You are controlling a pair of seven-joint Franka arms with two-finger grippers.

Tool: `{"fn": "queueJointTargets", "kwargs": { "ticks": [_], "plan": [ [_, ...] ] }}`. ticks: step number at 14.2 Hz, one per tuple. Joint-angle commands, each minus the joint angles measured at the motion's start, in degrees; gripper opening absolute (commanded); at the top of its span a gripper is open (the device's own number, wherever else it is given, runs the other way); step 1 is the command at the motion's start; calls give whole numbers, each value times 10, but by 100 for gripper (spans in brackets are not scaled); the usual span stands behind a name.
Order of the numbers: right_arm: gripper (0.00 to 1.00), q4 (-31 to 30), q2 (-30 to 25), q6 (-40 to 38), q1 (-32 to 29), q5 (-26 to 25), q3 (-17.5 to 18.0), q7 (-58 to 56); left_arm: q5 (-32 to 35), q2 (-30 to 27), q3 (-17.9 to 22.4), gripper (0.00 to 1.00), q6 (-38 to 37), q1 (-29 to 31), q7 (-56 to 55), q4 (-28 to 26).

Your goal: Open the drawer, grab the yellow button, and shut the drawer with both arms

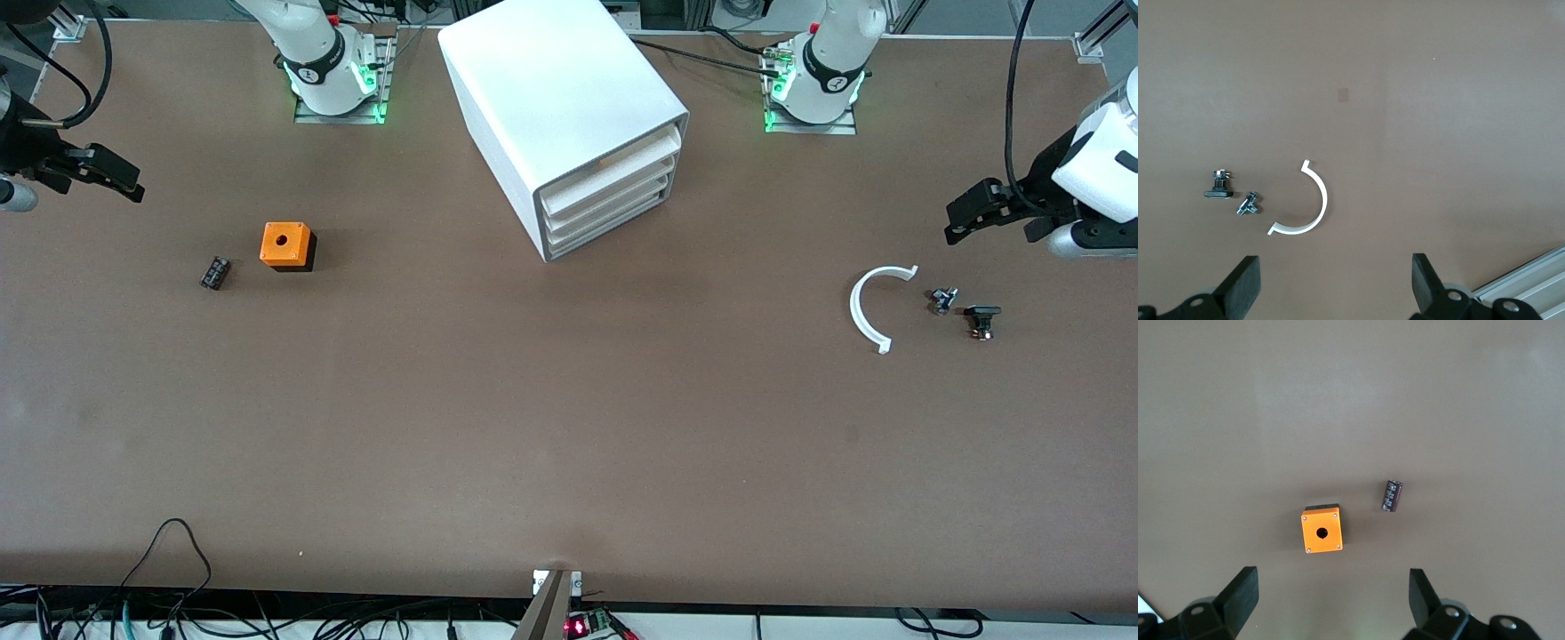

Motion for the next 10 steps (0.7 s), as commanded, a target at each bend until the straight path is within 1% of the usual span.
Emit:
{"fn": "queueJointTargets", "kwargs": {
  "ticks": [1, 5, 8, 10],
  "plan": [
    [100, -5, -2, 13, 0, 8, -1, -10, 4, -1, -4, 100, -16, 5, 14, 12],
    [100, -3, 0, 6, 0, 7, -1, -15, 5, 3, -4, 100, -17, 4, 11, 16],
    [100, 2, 7, 4, -1, 12, -12, -43, 4, 3, -4, 100, -16, 4, 13, 17],
    [100, 2, 8, 4, 1, 12, -10, -33, 4, 3, -4, 100, -15, 4, 14, 17]
  ]
}}
